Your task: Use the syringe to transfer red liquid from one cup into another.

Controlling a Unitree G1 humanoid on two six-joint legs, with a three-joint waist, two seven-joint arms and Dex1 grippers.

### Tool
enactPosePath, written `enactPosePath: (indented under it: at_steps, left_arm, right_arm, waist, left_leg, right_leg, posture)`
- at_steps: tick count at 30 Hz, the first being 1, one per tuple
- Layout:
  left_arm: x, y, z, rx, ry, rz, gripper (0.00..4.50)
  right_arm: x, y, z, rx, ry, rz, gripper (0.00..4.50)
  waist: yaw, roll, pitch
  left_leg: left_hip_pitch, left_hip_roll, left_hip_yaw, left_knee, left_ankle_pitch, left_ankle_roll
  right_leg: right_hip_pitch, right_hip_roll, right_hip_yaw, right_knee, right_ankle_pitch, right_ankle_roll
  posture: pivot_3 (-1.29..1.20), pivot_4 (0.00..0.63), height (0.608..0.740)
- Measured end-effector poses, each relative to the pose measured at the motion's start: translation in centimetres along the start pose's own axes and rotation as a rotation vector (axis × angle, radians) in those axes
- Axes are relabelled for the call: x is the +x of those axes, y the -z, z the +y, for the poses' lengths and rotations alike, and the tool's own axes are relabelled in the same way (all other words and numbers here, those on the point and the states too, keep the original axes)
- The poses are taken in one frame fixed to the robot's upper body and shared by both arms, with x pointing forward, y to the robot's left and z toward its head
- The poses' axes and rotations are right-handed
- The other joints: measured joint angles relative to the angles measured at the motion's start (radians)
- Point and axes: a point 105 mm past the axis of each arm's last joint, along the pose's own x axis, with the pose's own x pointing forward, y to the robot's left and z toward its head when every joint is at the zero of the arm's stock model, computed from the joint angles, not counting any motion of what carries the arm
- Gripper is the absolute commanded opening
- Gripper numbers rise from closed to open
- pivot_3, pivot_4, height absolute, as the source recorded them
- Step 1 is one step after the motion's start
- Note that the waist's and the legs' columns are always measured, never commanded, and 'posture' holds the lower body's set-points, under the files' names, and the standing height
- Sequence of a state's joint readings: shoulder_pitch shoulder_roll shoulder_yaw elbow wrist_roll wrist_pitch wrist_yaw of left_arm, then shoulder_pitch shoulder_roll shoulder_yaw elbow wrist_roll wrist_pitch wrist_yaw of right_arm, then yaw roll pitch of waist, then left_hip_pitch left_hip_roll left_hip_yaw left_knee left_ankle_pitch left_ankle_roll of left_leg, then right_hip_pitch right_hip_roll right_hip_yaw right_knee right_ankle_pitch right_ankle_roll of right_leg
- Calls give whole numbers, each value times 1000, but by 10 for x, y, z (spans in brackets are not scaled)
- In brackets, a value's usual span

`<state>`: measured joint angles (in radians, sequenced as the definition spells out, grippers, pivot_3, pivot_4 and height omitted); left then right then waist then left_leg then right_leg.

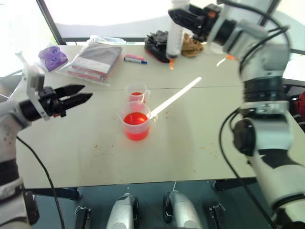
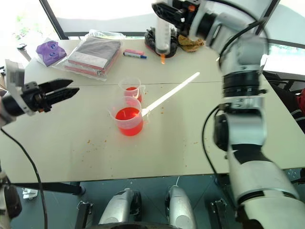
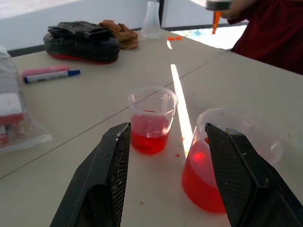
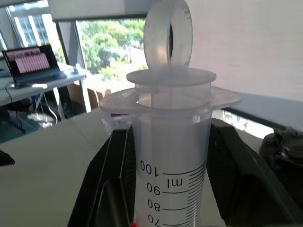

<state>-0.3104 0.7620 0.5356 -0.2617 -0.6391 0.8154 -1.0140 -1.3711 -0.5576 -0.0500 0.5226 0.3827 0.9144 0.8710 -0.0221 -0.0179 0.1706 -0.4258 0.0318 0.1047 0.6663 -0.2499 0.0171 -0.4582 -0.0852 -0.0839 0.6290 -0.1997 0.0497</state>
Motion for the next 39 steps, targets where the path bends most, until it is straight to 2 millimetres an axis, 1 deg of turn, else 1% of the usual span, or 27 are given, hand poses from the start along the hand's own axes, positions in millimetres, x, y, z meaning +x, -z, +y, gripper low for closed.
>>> enactPosePath:
  at_steps: [1,2,4,6,8,10,11,12,14,18,19,20,23,27,29,32,34,36,38,39]
  left_arm:
    - [-3,6,-6,-16,-9,9,2585]
    - [-7,14,-13,-44,-12,20,2585]
    - [-8,21,-24,-76,0,37,2585]
    - [-5,16,-38,-75,49,24,2585]
    - [-2,11,-49,-80,99,2,2585]
    - [-2,10,-52,-89,118,4,2585]
    - [-2,9,-53,-89,127,8,2585]
    - [-2,8,-54,-85,135,15,2585]
    - [-1,6,-55,-81,148,19,2585]
    - [5,5,-59,-86,174,22,2585]
    - [6,5,-60,-90,178,22,2585]
    - [6,4,-60,-90,180,19,2585]
    - [7,3,-59,-86,174,25,2585]
    - [10,7,-61,-99,188,43,2585]
    - [12,5,-58,-99,172,38,2585]
    - [11,5,-51,-93,136,37,2585]
    - [9,8,-49,-97,121,47,2585]
    - [3,15,-44,-117,88,76,2585]
    - [-2,19,-39,-136,63,85,2585]
    - [-4,19,-38,-137,56,87,2585]
  right_arm:
    - [-9,14,-6,56,24,109,1508]
    - [-21,33,-11,136,48,226,1508]
    - [-34,61,-14,254,73,366,1508]
    - [-39,90,-13,355,79,474,1508]
    - [-45,127,-15,461,104,582,1508]
    - [-52,163,-20,560,152,669,1508]
    - [-55,178,-22,599,176,703,1508]
    - [-56,190,-23,627,195,726,1508]
    - [-56,203,-24,649,210,749,1508]
    - [-53,212,-25,628,212,758,1508]
    - [-51,214,-24,619,208,759,2530]
    - [-50,217,-25,609,216,765,2930]
    - [-50,217,-27,602,216,751,4469]
    - [-50,217,-29,558,229,750,4469]
    - [-51,216,-30,480,224,745,4469]
    - [-62,203,-38,370,242,721,4469]
    - [-72,179,-36,286,206,634,4469]
    - [-90,149,-30,157,160,523,4469]
    - [-104,133,-24,29,145,444,4469]
    - [-110,130,-20,-32,141,409,4469]
  waist:
    - [1,0,0]
    - [2,0,0]
    - [2,0,0]
    - [2,0,0]
    - [5,0,0]
    - [6,0,0]
    - [6,0,0]
    - [6,0,0]
    - [5,0,0]
    - [6,0,0]
    - [5,0,0]
    - [6,0,0]
    - [6,-1,-1]
    - [9,-1,-1]
    - [9,-1,-1]
    - [10,1,0]
    - [10,1,0]
    - [11,1,0]
    - [13,0,0]
    - [13,-1,-1]
  left_leg:
    - [0,0,0,0,0,0]
    - [0,0,0,0,0,0]
    - [0,0,0,0,0,-1]
    - [1,0,0,1,1,-1]
    - [1,0,0,1,1,-1]
    - [1,0,0,1,1,-1]
    - [0,0,1,1,1,-1]
    - [0,0,1,1,1,-1]
    - [0,0,1,1,1,-1]
    - [1,0,1,1,1,-1]
    - [1,0,1,1,1,-1]
    - [1,0,1,1,1,-1]
    - [2,0,1,1,1,-1]
    - [3,0,0,2,1,-1]
    - [2,0,0,2,1,-1]
    - [0,0,1,2,1,-1]
    - [0,0,1,1,1,-1]
    - [0,0,0,0,1,-1]
    - [0,1,0,-1,1,-2]
    - [0,1,-1,-1,1,-2]
  right_leg:
    - [-1,-1,0,1,-1,-2]
    - [-1,-1,0,1,-2,-3]
    - [-1,0,0,1,-4,-6]
    - [-1,1,0,2,-3,-7]
    - [1,3,0,2,-3,-6]
    - [0,4,-1,2,-2,-5]
    - [-1,5,-1,2,-1,-2]
    - [-1,5,-1,2,-1,-2]
    - [-1,6,0,2,-1,-2]
    - [0,6,0,2,-1,-2]
    - [0,6,0,2,-1,-2]
    - [0,6,0,2,-1,-2]
    - [2,6,-1,2,-1,-1]
    - [4,6,0,1,-1,-2]
    - [3,6,0,1,-1,-2]
    - [0,6,0,1,-1,-1]
    - [-1,6,0,1,-1,0]
    - [-1,6,-1,1,-2,1]
    - [-1,6,-2,1,-3,1]
    - [0,6,-2,0,-3,1]
  posture:
    - [0,150,740]
    - [0,150,740]
    - [0,150,740]
    - [0,150,740]
    - [0,150,740]
    - [0,150,740]
    - [0,150,740]
    - [0,150,740]
    - [0,150,740]
    - [0,150,740]
    - [0,150,740]
    - [0,150,740]
    - [0,150,740]
    - [0,150,740]
    - [0,150,740]
    - [0,150,740]
    - [0,150,740]
    - [0,150,740]
    - [0,150,740]
    - [0,150,740]
